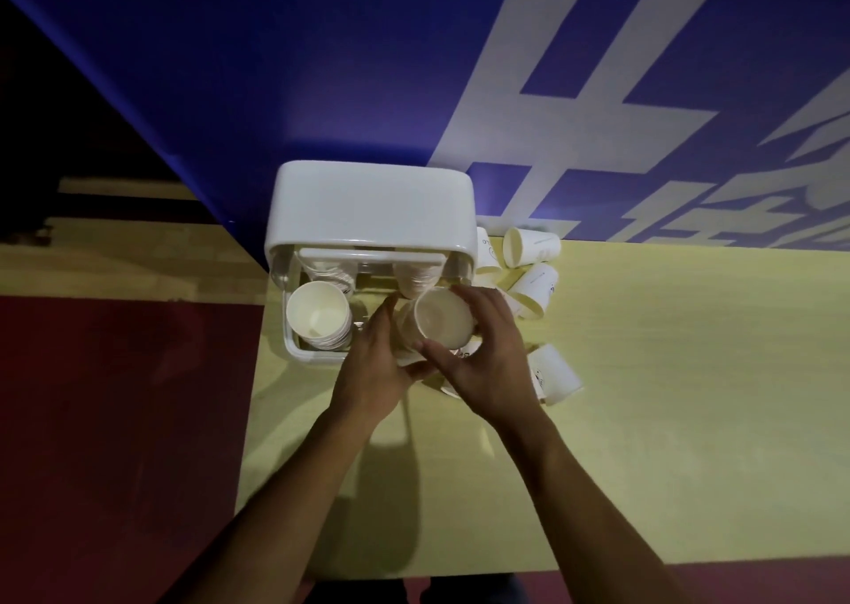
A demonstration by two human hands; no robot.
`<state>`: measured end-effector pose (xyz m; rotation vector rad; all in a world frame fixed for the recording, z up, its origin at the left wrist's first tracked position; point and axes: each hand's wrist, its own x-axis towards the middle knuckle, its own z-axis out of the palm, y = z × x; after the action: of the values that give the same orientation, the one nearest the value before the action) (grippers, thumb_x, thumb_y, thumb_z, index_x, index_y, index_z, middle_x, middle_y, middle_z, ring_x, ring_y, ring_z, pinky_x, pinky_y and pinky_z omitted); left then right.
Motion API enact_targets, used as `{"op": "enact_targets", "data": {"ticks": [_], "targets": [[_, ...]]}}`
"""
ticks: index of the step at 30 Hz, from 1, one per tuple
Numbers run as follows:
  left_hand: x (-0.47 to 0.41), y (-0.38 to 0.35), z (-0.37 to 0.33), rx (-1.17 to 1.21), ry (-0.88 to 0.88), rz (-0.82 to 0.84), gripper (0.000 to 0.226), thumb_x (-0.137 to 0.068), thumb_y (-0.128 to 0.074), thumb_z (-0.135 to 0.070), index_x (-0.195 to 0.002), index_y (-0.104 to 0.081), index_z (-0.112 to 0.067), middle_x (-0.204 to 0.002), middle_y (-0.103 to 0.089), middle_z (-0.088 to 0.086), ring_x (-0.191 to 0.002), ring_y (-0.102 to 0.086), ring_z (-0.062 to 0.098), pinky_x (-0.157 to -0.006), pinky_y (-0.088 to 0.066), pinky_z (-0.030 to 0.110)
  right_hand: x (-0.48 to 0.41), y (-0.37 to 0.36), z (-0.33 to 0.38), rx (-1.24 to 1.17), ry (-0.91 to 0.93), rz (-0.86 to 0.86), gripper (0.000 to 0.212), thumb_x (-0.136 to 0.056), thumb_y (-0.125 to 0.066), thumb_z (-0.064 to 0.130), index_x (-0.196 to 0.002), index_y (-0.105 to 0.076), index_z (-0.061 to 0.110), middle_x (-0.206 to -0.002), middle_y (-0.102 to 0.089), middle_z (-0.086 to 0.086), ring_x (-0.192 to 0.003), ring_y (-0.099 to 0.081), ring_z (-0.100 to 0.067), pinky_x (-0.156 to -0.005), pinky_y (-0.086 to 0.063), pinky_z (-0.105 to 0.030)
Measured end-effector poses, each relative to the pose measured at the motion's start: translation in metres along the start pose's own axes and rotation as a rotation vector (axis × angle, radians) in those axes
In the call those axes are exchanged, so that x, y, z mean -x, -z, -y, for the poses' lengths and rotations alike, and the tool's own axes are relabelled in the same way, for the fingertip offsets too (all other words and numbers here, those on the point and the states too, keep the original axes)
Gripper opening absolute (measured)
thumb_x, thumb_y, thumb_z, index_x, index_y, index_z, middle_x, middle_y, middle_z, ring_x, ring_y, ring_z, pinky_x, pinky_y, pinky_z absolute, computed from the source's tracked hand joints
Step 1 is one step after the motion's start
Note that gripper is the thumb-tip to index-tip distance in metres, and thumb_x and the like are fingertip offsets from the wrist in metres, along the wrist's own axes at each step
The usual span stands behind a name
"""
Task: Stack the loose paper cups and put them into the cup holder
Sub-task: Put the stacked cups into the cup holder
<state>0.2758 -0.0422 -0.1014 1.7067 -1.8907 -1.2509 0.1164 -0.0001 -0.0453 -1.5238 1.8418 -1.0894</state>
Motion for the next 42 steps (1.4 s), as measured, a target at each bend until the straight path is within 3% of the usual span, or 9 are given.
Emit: {"op": "enact_targets", "data": {"ticks": [4, 14, 18, 22, 25, 31, 36, 39, 42], "targets": [[0.007, 0.004, 0.006, 0.035, 0.022, 0.053, 0.11, -0.065, -0.083, -0.06, -0.156, -0.026, -0.038, -0.154, -0.048, -0.007, -0.137, -0.051, 0.015, -0.108, -0.048, 0.045, -0.005, -0.023, -0.018, 0.064, -0.01, 0.099, 0.071, -0.072, -0.09, 0.039, -0.132, -0.06, 0.014, -0.127, -0.06, 0.003, -0.115, -0.059, -0.016, -0.096, -0.052, -0.037], [0.013, 0.005, 0.0, -0.012, 0.006, 0.116, 0.101, -0.08, -0.085, -0.034, -0.161, -0.023, -0.036, -0.15, -0.051, -0.004, -0.128, -0.055, 0.013, -0.094, -0.043, 0.026, -0.002, -0.047, -0.05, 0.226, -0.03, 0.086, 0.07, -0.083, -0.075, 0.056, -0.139, -0.059, 0.017, -0.138, -0.062, 0.001, -0.125, -0.057, -0.022, -0.103, -0.049, -0.043], [0.024, 0.013, -0.012, -0.092, 0.048, 0.044, 0.085, -0.093, -0.072, -0.035, -0.162, -0.022, -0.031, -0.162, -0.038, 0.004, -0.141, -0.045, 0.022, -0.105, -0.041, 0.036, 0.005, -0.038, -0.045, 0.189, -0.089, 0.12, 0.08, -0.084, -0.074, 0.059, -0.149, -0.049, 0.02, -0.145, -0.057, 0.0, -0.132, -0.051, -0.019, -0.11, -0.042, -0.033], [0.056, 0.007, -0.033, -0.09, -0.065, -0.17, 0.052, -0.094, -0.068, -0.021, -0.143, -0.051, -0.023, -0.14, -0.058, 0.003, -0.124, -0.056, 0.021, -0.092, -0.045, 0.029, 0.04, -0.009, -0.049, 0.136, -0.194, -0.019, 0.044, -0.096, -0.067, 0.038, -0.135, -0.063, 0.017, -0.133, -0.066, 0.002, -0.124, -0.057, -0.015, -0.105, -0.047, -0.034], [0.071, -0.023, -0.054, -0.059, -0.119, -0.013, 0.033, -0.093, -0.068, -0.023, -0.125, -0.062, -0.022, -0.116, -0.069, -0.006, -0.104, -0.066, 0.014, -0.08, -0.053, 0.03, 0.073, 0.02, -0.069, 0.083, -0.334, -0.181, 0.024, -0.096, -0.066, 0.02, -0.118, -0.071, 0.014, -0.114, -0.073, 0.003, -0.101, -0.067, -0.014, -0.088, -0.056, -0.039], [0.075, -0.113, -0.083, 0.11, 0.448, 0.249, 0.047, -0.093, -0.066, -0.042, -0.131, -0.061, -0.014, -0.127, -0.068, 0.003, -0.103, -0.061, 0.021, -0.083, -0.047, 0.03, 0.126, 0.074, -0.106, 0.018, -0.588, -0.285, 0.018, -0.097, -0.063, 0.008, -0.11, -0.074, 0.016, -0.102, -0.072, 0.006, -0.089, -0.065, -0.001, -0.073, -0.052, -0.02], [0.057, -0.164, -0.085, 0.488, 0.895, 0.055, 0.082, -0.076, -0.076, -0.068, -0.128, -0.061, -0.007, -0.124, -0.067, 0.013, -0.111, -0.064, 0.033, -0.1, -0.052, 0.043, 0.149, 0.107, -0.135, 0.009, -0.64, -0.2, 0.019, -0.097, -0.063, 0.011, -0.111, -0.075, 0.017, -0.108, -0.073, 0.008, -0.09, -0.064, 0.001, -0.071, -0.047, -0.007], [0.049, -0.191, -0.084, 0.603, 0.962, -0.092, 0.074, -0.063, -0.08, -0.076, -0.104, -0.064, -0.016, -0.11, -0.069, 0.01, -0.103, -0.064, 0.031, -0.098, -0.054, 0.048, 0.155, 0.122, -0.15, -0.019, -0.657, -0.145, 0.02, -0.097, -0.064, 0.012, -0.113, -0.074, 0.018, -0.112, -0.072, 0.01, -0.09, -0.064, 0.001, -0.072, -0.047, -0.007], [0.036, -0.222, -0.066, 0.575, 0.974, -0.171, 0.094, -0.029, -0.068, -0.092, -0.09, -0.067, -0.02, -0.102, -0.073, 0.007, -0.1, -0.066, 0.031, -0.097, -0.055, 0.046, 0.156, 0.134, -0.165, -0.01, -0.645, -0.088, 0.02, -0.098, -0.065, 0.016, -0.116, -0.073, 0.019, -0.116, -0.071, 0.006, -0.089, -0.065, 0.001, -0.072, -0.046, -0.005]]}}
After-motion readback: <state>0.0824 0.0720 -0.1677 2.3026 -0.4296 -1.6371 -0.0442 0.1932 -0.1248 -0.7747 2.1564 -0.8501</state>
